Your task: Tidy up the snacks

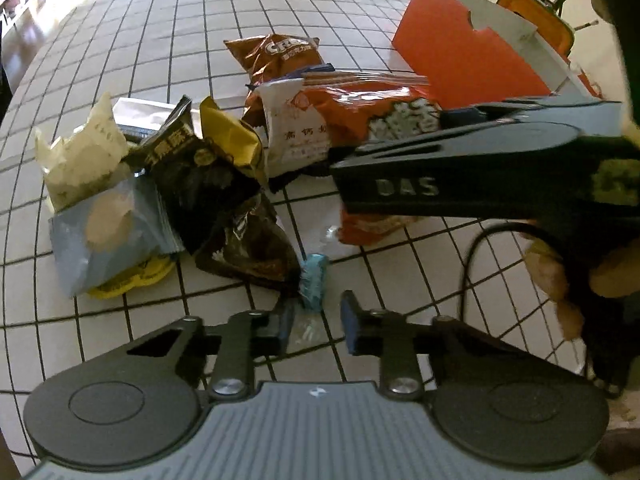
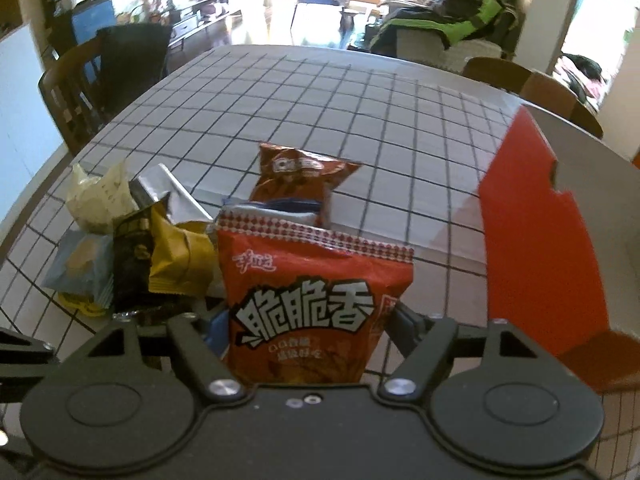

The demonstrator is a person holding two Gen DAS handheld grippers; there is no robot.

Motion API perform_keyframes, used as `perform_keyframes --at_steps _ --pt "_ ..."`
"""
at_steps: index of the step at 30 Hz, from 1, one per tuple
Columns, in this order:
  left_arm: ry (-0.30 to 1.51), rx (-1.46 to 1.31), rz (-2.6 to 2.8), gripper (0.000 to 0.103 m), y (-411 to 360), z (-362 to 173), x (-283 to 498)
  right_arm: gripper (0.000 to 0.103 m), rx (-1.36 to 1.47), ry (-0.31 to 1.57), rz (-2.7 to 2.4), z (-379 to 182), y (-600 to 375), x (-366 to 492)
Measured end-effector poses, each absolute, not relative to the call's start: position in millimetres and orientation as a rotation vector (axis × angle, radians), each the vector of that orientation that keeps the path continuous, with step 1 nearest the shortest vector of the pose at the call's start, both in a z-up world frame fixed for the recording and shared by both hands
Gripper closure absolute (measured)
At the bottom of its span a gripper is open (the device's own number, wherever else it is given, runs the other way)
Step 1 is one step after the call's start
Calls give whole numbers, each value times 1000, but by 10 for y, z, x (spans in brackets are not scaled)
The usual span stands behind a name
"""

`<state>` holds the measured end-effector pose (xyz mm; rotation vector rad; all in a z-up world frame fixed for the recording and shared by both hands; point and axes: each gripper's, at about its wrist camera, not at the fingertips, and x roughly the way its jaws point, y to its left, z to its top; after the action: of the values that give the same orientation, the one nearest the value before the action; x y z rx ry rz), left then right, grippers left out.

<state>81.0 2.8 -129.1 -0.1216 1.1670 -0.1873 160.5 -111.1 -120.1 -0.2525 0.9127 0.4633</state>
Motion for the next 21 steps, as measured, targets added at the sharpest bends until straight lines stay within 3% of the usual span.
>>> perform_keyframes --at_steps 4,21 --pt "1162 -95 -181 92 7 -1295 813 27 -216 917 444 -1159 -1238 1548" --pt "1086 -132 -218 93 87 -976 496 27 -134 903 388 -795 -1675 1010"
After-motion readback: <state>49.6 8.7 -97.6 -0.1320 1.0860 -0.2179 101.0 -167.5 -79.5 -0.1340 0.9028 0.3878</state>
